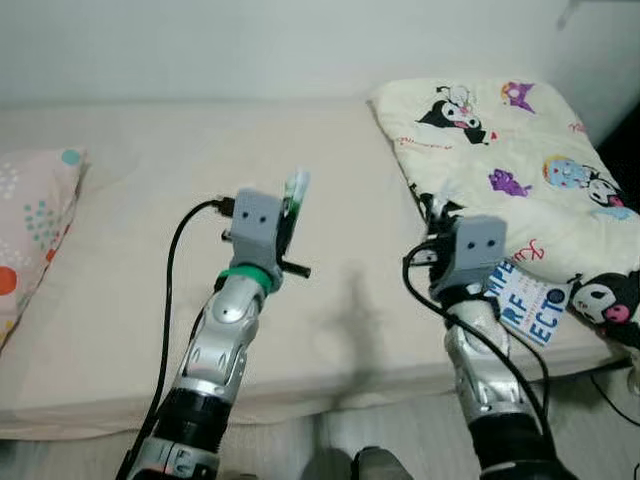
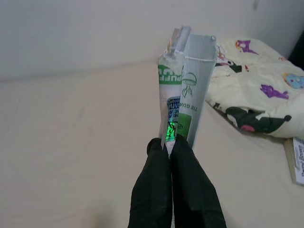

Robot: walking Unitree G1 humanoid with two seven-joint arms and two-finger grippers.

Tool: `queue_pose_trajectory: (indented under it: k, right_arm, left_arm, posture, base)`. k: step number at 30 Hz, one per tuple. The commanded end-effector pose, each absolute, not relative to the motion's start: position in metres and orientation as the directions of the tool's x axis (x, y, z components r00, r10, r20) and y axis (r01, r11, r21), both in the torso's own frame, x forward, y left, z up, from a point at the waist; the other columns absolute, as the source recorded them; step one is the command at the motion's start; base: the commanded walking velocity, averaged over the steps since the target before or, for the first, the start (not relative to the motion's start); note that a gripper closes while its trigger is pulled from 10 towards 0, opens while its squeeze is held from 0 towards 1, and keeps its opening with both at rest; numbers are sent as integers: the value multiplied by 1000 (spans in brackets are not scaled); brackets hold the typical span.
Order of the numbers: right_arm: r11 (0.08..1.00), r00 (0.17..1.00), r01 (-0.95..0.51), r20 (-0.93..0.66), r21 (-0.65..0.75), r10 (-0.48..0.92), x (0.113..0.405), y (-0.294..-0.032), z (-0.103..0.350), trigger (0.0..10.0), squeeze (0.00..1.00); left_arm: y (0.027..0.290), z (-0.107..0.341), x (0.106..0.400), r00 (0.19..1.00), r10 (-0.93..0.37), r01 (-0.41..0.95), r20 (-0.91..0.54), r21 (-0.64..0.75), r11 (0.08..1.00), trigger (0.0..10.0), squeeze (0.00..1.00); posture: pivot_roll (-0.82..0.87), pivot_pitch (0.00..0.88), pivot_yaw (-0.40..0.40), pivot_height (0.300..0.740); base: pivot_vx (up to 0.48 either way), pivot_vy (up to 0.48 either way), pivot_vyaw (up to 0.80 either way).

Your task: Clean up the room

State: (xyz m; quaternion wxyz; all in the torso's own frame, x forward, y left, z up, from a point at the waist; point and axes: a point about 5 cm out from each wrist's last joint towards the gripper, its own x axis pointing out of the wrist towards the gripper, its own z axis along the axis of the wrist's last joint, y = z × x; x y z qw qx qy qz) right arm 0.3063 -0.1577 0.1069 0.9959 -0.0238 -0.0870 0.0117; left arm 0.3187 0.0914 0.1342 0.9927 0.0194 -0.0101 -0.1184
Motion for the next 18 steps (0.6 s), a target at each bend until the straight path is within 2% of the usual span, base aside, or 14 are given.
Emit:
queue_pose_trajectory:
  k: [1, 8, 18]
  right_arm:
    - [999, 991, -26, 129, -32, 30, 302, -157, 96, 10000, 0]
    - [999, 992, -32, 118, -30, 35, 300, -153, 91, 10000, 0]
    - [999, 993, -41, 111, -26, 44, 302, -149, 89, 10000, 0]
  left_arm:
    - [90, 124, 314, 969, -246, 248, -29, 46, 968, 10000, 0]
    - [92, 115, 310, 967, -241, 243, -80, 18, 970, 10000, 0]
    - [94, 114, 310, 971, -230, 235, -68, 66, 970, 10000, 0]
  posture:
    - [-52, 30, -1, 740]
    - [-54, 29, 6, 740]
    - [-53, 20, 15, 740]
  base:
    - [0, 0, 0]
    - [0, 0, 0]
    - [0, 0, 0]
